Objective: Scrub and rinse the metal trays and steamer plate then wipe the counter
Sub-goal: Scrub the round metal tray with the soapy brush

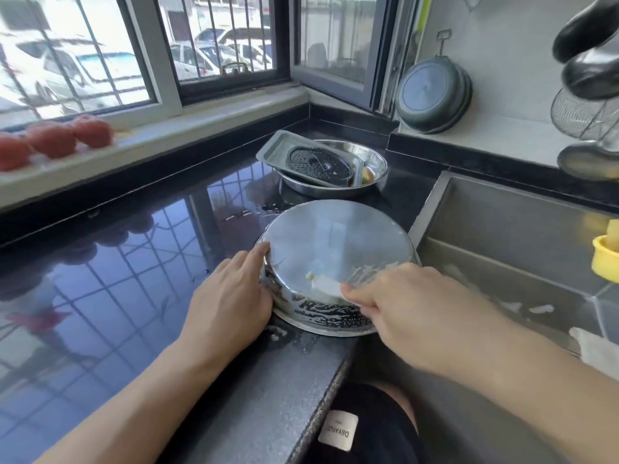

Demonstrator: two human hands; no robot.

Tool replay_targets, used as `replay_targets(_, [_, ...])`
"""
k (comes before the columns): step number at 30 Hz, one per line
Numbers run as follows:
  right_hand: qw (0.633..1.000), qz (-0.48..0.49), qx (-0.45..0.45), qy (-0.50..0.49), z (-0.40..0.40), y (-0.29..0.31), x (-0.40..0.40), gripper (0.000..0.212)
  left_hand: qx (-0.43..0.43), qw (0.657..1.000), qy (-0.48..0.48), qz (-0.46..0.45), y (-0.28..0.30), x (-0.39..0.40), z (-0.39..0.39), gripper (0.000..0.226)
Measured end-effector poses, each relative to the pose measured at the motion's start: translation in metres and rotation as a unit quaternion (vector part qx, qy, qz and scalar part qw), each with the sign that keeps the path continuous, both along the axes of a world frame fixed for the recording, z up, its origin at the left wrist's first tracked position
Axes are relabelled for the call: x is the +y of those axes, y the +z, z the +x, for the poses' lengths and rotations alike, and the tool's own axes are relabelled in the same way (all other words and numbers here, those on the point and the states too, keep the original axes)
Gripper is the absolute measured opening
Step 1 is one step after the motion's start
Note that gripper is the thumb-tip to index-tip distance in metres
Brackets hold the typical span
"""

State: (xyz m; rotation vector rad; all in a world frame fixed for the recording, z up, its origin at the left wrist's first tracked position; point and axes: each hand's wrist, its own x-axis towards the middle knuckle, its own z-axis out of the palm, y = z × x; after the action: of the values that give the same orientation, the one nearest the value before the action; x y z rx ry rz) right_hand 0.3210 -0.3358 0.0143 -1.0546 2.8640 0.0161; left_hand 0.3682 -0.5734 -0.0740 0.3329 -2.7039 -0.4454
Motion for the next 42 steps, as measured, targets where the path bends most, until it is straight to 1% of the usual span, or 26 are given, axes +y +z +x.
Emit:
replay_targets(3, [0.999,-0.015,0.025,-0.035,-0.018,0.006,0.004,0.044,0.000,1.000,-0.001,-0.005,0.002,-0.001,-0.001,0.062])
replay_targets(6, [1.000,-0.006,0.000,-0.007,-0.007,0.003,0.000,0.042,-0.004,1.000,-0.005,-0.008,0.001,0.000,0.000,0.061])
replay_targets(8, [1.000,0.008,0.011,0.010,-0.007,0.003,0.001,0.043,-0.004,1.000,-0.001,-0.002,0.001,0.000,0.000,0.061])
replay_targets(9, [1.000,0.010,0.021,-0.001,-0.013,0.006,0.006,0.042,-0.004,1.000,0.001,0.001,0.000,-0.001,0.000,0.061])
replay_targets(11, [1.000,0.002,0.001,-0.027,-0.024,0.011,0.018,0.038,-0.006,1.000,0.011,-0.003,-0.001,-0.002,0.000,0.061])
replay_targets(13, [1.000,0.005,-0.009,-0.007,-0.018,0.008,0.023,0.037,-0.026,0.999,0.034,-0.007,-0.003,-0.004,-0.001,0.053])
replay_targets(15, [1.000,0.005,-0.010,0.019,-0.009,0.003,0.011,0.038,-0.050,0.997,0.058,-0.013,-0.004,-0.006,-0.003,0.044])
replay_targets(18, [0.999,-0.022,0.000,0.044,-0.017,-0.003,-0.020,0.037,-0.076,0.995,0.065,-0.028,-0.002,-0.007,-0.002,0.054])
replay_targets(19, [0.998,-0.025,0.001,0.049,-0.021,-0.003,-0.024,0.036,-0.079,0.994,0.070,-0.033,-0.002,-0.007,-0.001,0.052])
replay_targets(21, [0.999,-0.015,0.000,0.050,-0.024,0.000,-0.014,0.035,-0.078,0.993,0.075,-0.046,-0.003,-0.008,-0.002,0.041])
replay_targets(22, [0.999,0.001,-0.007,0.049,-0.022,0.001,-0.003,0.035,-0.076,0.993,0.072,-0.051,-0.004,-0.008,-0.002,0.040])
replay_targets(24, [0.998,0.023,-0.025,0.051,-0.017,0.004,0.012,0.037,-0.076,0.994,0.069,-0.047,-0.004,-0.008,-0.003,0.045])
replay_targets(26, [0.998,0.000,-0.037,0.049,-0.016,0.006,0.002,0.039,-0.076,0.994,0.066,-0.040,-0.005,-0.007,-0.003,0.043])
replay_targets(28, [0.997,-0.020,-0.027,0.062,-0.024,0.000,-0.024,0.037,-0.077,0.994,0.066,-0.037,-0.006,-0.007,-0.003,0.034])
replay_targets(30, [0.996,-0.031,-0.015,0.079,-0.035,-0.004,-0.045,0.037,-0.076,0.995,0.061,-0.032,-0.007,-0.007,-0.002,0.030])
replay_targets(33, [0.996,-0.001,-0.026,0.087,-0.040,0.006,-0.030,0.034,-0.061,0.997,0.053,-0.017,-0.007,-0.008,-0.002,0.029])
replay_targets(35, [0.995,0.053,-0.036,0.082,-0.027,0.013,-0.011,0.037,-0.054,0.997,0.046,-0.008,-0.008,-0.008,-0.003,0.028])
replay_targets(37, [0.994,0.075,-0.024,0.070,-0.016,0.015,-0.016,0.041,-0.051,0.998,0.043,0.000,-0.009,-0.009,-0.004,0.029])
replay_targets(40, [0.996,0.032,0.025,0.080,-0.025,0.009,-0.055,0.038,-0.042,0.998,0.040,0.006,-0.008,-0.010,-0.004,0.029])
replay_targets(42, [0.995,0.021,0.037,0.088,-0.036,0.005,-0.074,0.038,-0.044,0.998,0.040,0.005,-0.008,-0.011,-0.003,0.029])
